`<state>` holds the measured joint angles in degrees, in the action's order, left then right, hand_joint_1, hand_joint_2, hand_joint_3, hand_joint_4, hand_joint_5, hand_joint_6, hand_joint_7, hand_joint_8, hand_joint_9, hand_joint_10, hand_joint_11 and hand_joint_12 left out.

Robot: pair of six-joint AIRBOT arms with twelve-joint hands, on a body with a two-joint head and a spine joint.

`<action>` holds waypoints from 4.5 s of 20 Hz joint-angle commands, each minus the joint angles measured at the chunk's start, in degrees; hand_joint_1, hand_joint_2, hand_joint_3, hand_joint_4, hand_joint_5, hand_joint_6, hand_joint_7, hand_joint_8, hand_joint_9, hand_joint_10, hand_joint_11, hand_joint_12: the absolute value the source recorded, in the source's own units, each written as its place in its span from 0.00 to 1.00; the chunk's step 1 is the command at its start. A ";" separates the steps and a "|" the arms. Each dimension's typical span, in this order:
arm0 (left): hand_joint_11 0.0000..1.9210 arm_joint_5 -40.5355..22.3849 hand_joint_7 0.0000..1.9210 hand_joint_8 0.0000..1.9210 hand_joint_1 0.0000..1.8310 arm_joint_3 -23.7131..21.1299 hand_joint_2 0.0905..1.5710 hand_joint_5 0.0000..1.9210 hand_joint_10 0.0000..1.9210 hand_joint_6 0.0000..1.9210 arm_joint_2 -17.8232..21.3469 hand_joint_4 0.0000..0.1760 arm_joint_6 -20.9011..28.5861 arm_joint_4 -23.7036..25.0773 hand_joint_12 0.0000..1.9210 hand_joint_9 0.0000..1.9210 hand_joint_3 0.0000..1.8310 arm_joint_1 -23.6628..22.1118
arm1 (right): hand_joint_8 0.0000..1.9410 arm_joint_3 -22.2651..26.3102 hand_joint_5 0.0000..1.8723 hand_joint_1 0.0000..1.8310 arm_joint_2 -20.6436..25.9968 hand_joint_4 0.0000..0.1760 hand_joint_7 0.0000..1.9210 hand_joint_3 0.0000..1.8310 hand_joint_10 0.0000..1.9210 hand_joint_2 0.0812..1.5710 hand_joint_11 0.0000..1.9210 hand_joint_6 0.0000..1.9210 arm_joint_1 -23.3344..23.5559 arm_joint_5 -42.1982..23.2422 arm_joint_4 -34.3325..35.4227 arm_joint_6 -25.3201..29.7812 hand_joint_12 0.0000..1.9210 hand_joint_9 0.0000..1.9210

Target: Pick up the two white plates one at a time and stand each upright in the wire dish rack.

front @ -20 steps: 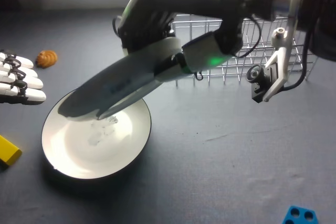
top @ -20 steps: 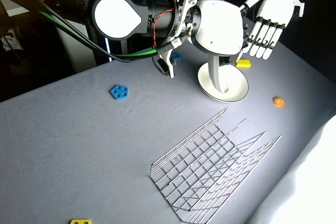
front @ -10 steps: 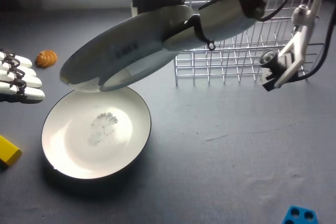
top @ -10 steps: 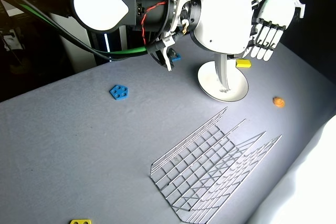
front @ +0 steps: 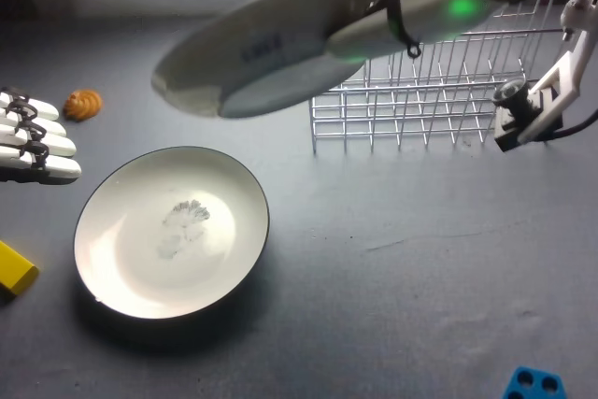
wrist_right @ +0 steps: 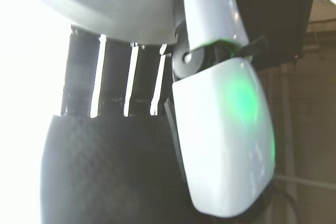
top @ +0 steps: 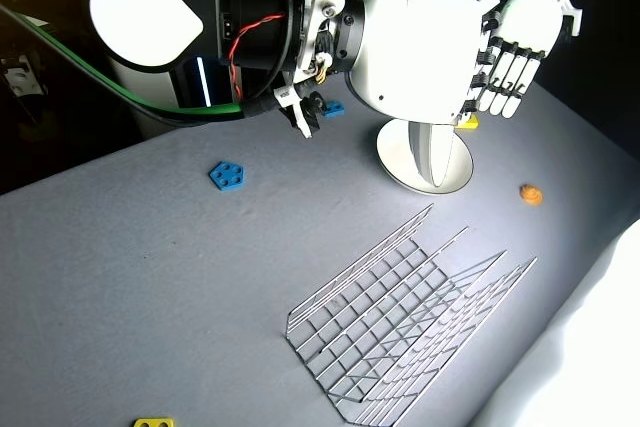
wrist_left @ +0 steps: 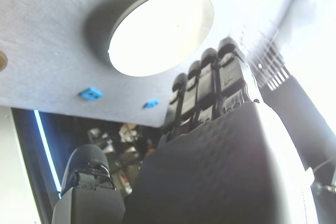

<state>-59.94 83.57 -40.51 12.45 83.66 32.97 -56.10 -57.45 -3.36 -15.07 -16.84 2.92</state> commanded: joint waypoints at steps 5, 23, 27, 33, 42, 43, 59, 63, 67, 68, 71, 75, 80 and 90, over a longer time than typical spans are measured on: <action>0.00 -1.86 0.00 0.00 0.00 0.00 0.65 0.00 0.00 0.00 -0.73 0.00 -0.33 -3.84 0.00 0.00 0.00 -0.86 | 0.37 -2.79 0.55 0.76 1.04 0.00 0.57 0.00 0.49 0.66 0.52 0.46 1.10 -8.10 6.81 3.12 0.46 0.55; 0.00 3.09 0.00 0.00 0.00 -2.94 0.66 0.00 0.00 0.00 -4.96 0.00 -1.91 -1.23 0.00 0.00 0.00 -1.52 | 0.41 -7.98 0.51 0.76 2.92 0.00 0.55 0.00 0.52 0.67 0.50 0.53 2.52 -4.21 12.60 6.11 0.44 0.53; 0.00 3.56 0.00 0.00 0.00 -2.81 0.65 0.00 0.00 0.00 -5.75 0.00 -1.86 -1.23 0.00 0.00 0.00 -1.82 | 0.30 -9.16 0.56 0.76 2.93 0.00 0.61 0.00 0.44 0.64 0.53 0.46 1.68 -5.45 12.60 6.90 0.42 0.57; 0.00 3.46 0.00 0.00 0.00 -2.28 0.65 0.00 0.00 0.00 -6.16 0.00 -1.86 -1.19 0.00 0.00 0.00 -1.85 | 0.34 -11.12 0.54 0.76 3.28 0.00 0.59 0.00 0.47 0.65 0.53 0.48 0.54 -5.69 12.60 8.07 0.42 0.56; 0.00 3.45 0.00 0.00 0.00 -1.47 0.65 0.00 0.00 0.00 -6.71 0.00 -1.84 -1.17 0.00 0.00 0.00 -1.91 | 0.31 -13.51 0.55 0.76 3.28 0.00 0.61 0.00 0.45 0.64 0.53 0.46 -0.50 -6.38 10.33 10.02 0.42 0.57; 0.00 3.43 0.00 0.00 0.00 -1.29 0.65 0.00 0.00 0.00 -6.80 0.00 -1.84 -1.17 0.00 0.00 0.00 -1.86 | 0.34 -13.85 0.54 0.76 3.27 0.00 0.60 0.00 0.46 0.65 0.53 0.48 -0.64 -6.90 8.94 10.93 0.41 0.57; 0.00 3.75 0.00 0.00 0.00 0.91 0.67 0.00 0.00 0.00 -8.41 0.00 -0.85 -1.21 0.00 0.00 0.01 0.92 | 0.39 -18.42 0.52 0.76 2.04 0.00 0.57 0.00 0.50 0.67 0.50 0.52 -1.12 -1.95 3.11 18.21 0.44 0.53; 0.00 4.67 0.00 0.00 0.00 0.91 0.65 0.00 0.00 0.00 -8.73 0.00 -0.85 -1.20 0.00 0.00 0.00 1.60 | 0.34 -19.97 0.55 0.76 1.07 0.00 0.59 0.00 0.48 0.65 0.52 0.47 -1.07 -0.43 4.24 18.18 0.45 0.55; 0.00 4.92 0.00 0.00 0.00 0.95 0.65 0.00 0.00 0.00 -9.01 0.00 -0.85 -1.19 0.00 0.00 0.00 2.09 | 0.32 -21.53 0.54 0.76 -0.16 0.00 0.61 0.00 0.47 0.65 0.51 0.47 -1.03 0.83 4.25 18.50 0.44 0.55; 0.00 5.06 0.00 0.00 0.00 0.96 0.66 0.00 0.00 0.00 -9.09 0.00 -0.86 -1.19 0.00 0.00 0.00 2.16 | 0.32 -21.65 0.54 0.76 -0.26 0.00 0.61 0.00 0.47 0.65 0.51 0.48 -1.04 1.03 4.25 18.52 0.44 0.55; 0.00 6.31 0.00 0.00 0.00 0.96 0.66 0.00 0.00 0.00 -9.39 0.00 -0.99 -1.19 0.00 0.00 0.00 2.67 | 0.38 -22.71 0.52 0.76 -0.80 0.00 0.57 0.00 0.51 0.67 0.48 0.52 -1.31 1.59 4.27 19.61 0.46 0.52; 0.00 6.82 0.00 0.00 0.00 1.22 0.65 0.00 0.00 0.00 -9.66 0.00 -0.99 -1.19 0.00 0.00 0.00 2.91 | 0.37 -23.38 0.53 0.76 -0.99 0.00 0.58 0.00 0.50 0.66 0.49 0.50 -1.98 2.29 4.50 20.71 0.46 0.53; 0.00 6.82 0.00 0.00 0.00 1.97 0.65 0.00 0.00 0.00 -10.13 0.00 -1.46 -1.19 0.00 0.00 0.00 3.89 | 0.41 -23.41 0.51 0.76 -1.00 0.00 0.56 0.00 0.52 0.67 0.48 0.53 -3.18 4.25 6.02 20.70 0.47 0.52; 0.00 6.85 0.00 0.00 0.00 2.80 0.66 0.00 0.00 0.00 -10.57 0.00 -1.73 -1.18 0.00 0.00 0.00 4.02 | 0.41 -25.27 0.52 0.76 -2.07 0.00 0.56 0.00 0.50 0.67 0.47 0.50 -5.94 4.29 6.84 19.66 0.48 0.54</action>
<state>-51.44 85.95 -51.22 10.76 85.91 37.36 -81.30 -60.07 -9.98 -3.49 -11.57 21.52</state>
